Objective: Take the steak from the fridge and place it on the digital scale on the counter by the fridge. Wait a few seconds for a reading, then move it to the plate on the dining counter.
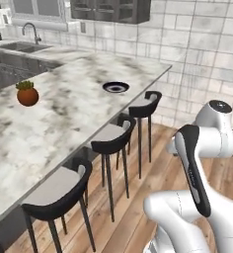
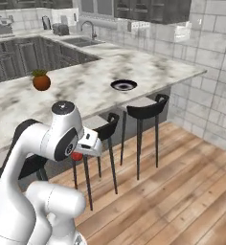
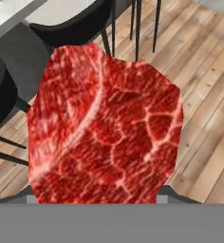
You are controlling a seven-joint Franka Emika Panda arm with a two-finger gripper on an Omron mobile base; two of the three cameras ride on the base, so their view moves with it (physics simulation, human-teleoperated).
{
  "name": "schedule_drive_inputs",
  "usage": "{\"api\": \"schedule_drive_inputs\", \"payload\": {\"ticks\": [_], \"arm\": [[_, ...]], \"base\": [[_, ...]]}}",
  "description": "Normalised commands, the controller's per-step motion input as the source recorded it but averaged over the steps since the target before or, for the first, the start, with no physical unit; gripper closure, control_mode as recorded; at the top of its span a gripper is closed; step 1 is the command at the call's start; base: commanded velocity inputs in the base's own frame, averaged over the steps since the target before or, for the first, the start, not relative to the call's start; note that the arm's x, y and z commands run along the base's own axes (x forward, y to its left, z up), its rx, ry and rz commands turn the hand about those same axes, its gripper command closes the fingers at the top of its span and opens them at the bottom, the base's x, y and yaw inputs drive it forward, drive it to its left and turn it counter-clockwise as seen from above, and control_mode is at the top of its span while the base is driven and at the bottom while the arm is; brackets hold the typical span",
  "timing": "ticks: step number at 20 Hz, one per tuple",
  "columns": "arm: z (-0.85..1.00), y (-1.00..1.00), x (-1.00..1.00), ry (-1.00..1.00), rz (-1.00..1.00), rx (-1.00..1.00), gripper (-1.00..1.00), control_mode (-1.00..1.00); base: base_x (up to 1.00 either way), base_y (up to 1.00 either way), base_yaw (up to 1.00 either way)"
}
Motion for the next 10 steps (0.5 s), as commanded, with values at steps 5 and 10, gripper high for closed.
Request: {"api": "schedule_drive_inputs", "payload": {"ticks": [5,10], "arm": [[0.0,0.0,0.0,0.0,0.0,0.0,1.0,1.0],[0.0,0.0,0.0,0.0,0.0,0.0,1.0,1.0]], "base": [[0.82,-0.94,0.3],[0.5,-1.0,0.3]]}}
